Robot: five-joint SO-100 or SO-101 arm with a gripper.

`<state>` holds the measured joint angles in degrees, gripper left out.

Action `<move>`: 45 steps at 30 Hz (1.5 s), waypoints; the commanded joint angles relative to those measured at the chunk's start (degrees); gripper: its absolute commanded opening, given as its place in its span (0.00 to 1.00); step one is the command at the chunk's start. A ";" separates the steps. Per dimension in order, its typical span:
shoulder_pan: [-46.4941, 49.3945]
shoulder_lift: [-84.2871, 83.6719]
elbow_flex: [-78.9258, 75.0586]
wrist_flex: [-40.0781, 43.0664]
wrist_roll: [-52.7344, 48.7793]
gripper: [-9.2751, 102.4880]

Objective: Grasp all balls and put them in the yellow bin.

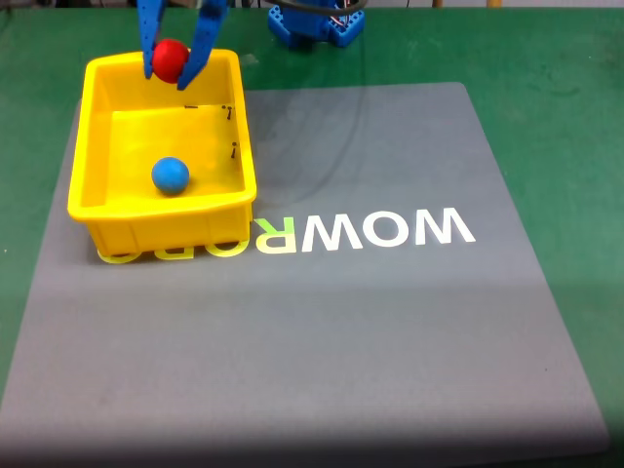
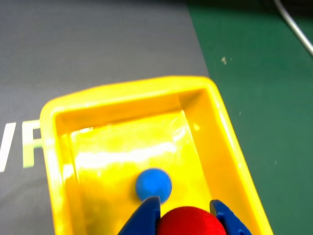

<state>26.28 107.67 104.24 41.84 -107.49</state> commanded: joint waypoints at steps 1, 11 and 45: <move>0.70 4.04 -0.09 0.18 -0.18 0.08; 0.70 3.08 -0.09 -0.35 -2.02 0.35; -24.52 34.72 8.79 11.95 9.76 0.14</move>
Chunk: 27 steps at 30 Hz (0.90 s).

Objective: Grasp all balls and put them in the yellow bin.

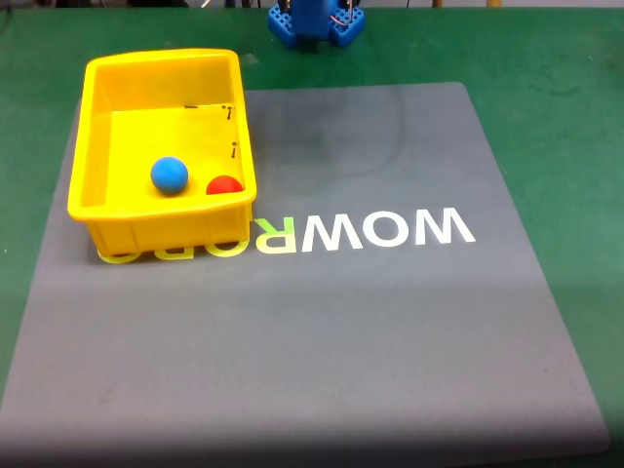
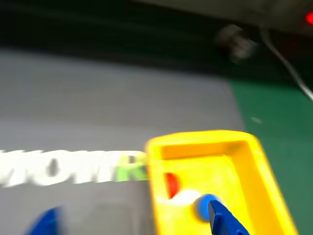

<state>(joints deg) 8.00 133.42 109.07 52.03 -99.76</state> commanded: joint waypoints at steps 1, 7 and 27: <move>-7.73 12.22 7.47 1.93 2.20 0.10; -9.40 28.92 26.10 5.36 0.53 0.08; -5.19 52.38 62.05 11.16 0.09 0.08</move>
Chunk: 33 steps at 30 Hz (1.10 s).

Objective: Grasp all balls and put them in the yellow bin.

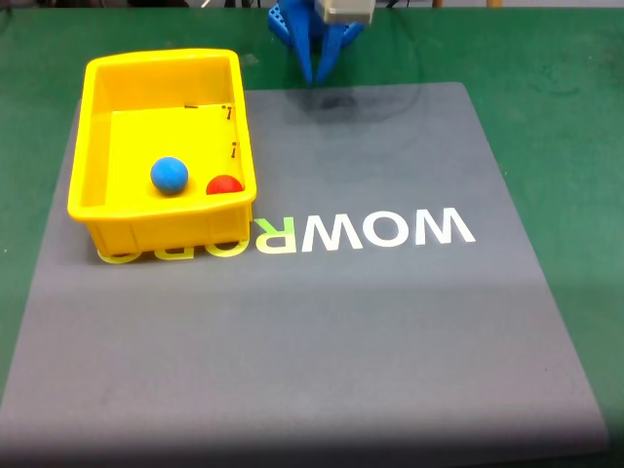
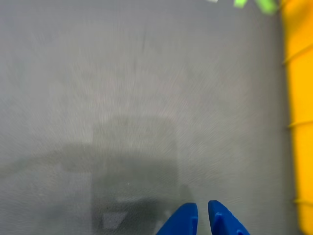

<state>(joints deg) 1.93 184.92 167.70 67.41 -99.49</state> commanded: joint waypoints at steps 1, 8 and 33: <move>1.23 0.88 5.45 -5.98 -0.44 0.08; 0.09 1.93 9.76 -4.75 1.32 0.08; -3.69 4.92 9.76 10.11 5.10 0.08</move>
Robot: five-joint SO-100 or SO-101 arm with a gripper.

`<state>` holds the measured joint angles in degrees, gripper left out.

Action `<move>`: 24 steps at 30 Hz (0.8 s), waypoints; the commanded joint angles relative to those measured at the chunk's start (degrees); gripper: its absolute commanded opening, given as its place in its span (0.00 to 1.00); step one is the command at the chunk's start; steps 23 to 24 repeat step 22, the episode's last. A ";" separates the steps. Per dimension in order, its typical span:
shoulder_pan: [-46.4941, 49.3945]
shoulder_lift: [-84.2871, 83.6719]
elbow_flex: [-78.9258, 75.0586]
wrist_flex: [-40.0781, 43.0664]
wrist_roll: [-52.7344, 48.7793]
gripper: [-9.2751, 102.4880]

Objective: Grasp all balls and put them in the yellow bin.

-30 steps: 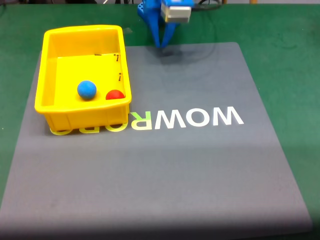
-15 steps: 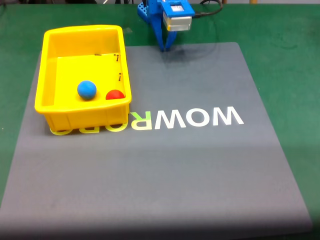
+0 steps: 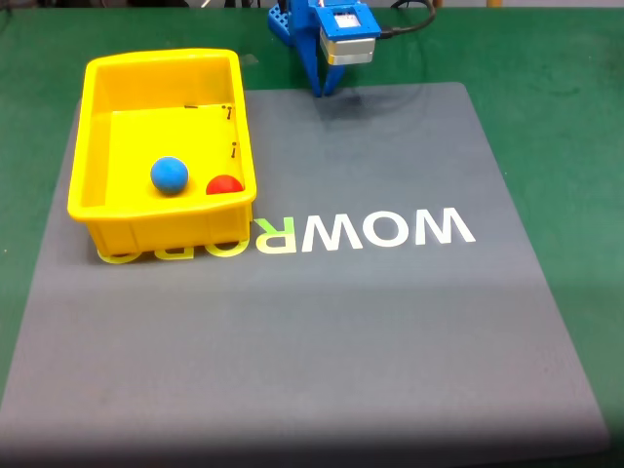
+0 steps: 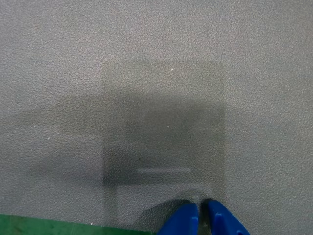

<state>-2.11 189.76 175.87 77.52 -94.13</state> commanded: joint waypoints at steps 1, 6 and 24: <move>0.35 0.18 1.58 0.00 -0.09 0.08; 0.44 0.35 1.67 0.00 0.44 0.08; 0.79 0.44 1.67 -0.09 0.62 0.08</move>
